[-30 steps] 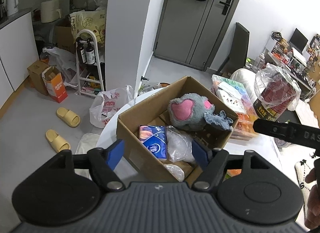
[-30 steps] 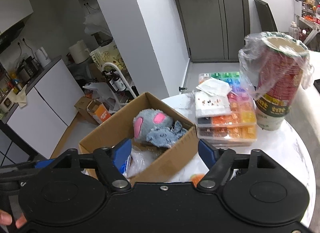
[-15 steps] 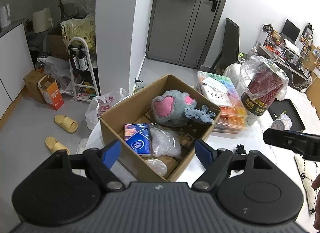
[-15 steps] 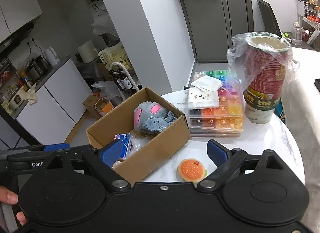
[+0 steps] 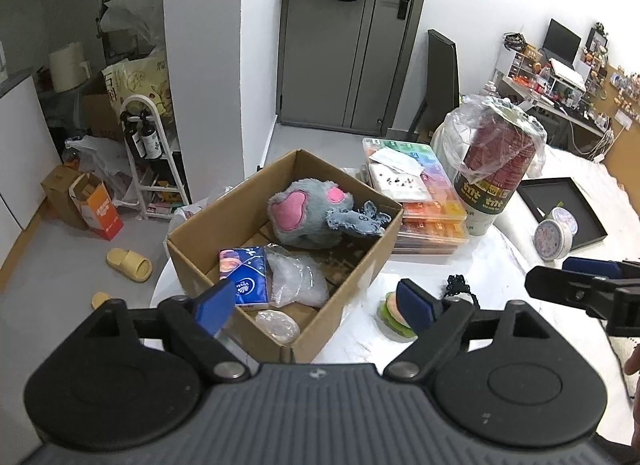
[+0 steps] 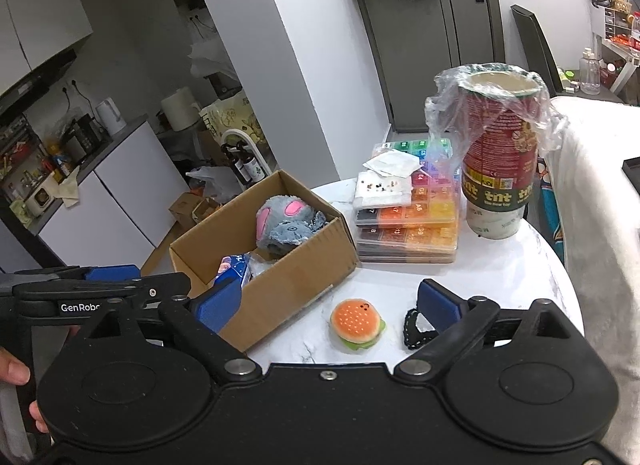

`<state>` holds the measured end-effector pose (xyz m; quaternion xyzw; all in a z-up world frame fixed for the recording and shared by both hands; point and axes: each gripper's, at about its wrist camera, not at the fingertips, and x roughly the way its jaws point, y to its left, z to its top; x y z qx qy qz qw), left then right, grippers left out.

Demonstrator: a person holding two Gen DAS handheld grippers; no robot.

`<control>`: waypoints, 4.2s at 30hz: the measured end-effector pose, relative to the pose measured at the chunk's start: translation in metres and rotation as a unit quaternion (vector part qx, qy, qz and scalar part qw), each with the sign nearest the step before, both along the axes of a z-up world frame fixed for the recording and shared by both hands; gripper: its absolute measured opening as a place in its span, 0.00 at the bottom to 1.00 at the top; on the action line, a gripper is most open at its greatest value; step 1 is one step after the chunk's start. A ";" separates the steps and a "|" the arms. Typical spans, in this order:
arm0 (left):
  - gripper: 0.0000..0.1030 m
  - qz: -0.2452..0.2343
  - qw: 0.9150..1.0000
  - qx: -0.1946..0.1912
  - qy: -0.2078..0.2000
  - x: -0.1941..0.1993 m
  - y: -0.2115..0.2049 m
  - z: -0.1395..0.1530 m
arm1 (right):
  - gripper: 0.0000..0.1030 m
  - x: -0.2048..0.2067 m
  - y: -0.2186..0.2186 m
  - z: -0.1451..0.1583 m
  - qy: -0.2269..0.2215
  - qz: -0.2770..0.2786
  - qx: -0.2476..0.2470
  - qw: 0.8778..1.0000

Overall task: Organize soft objects
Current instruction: 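Withdraw both grippers from the box toward the burger and black plush, then close the left gripper on the orange burger plush, then lift the burger plush with the left gripper while the right gripper grasps the black lace plush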

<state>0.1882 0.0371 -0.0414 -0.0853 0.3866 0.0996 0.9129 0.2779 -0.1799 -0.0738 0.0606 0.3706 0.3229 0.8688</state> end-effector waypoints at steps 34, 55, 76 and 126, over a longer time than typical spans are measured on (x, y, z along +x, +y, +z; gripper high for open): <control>0.85 -0.020 1.000 -0.005 0.023 0.039 -0.080 -0.039 | 1.00 0.027 -0.082 -0.064 0.068 -0.071 0.048 0.994; 0.80 0.001 0.999 -0.025 0.036 0.076 -0.093 -0.097 | 0.73 0.061 -0.088 -0.112 0.129 -0.094 0.072 0.985; 0.53 0.015 0.998 -0.035 0.053 0.096 -0.089 -0.146 | 0.62 0.088 -0.068 -0.143 0.178 -0.092 0.084 0.976; 0.44 0.016 0.997 -0.065 0.028 0.011 -0.054 -0.085 | 0.11 0.020 -0.033 -0.086 0.063 -0.082 -0.022 0.994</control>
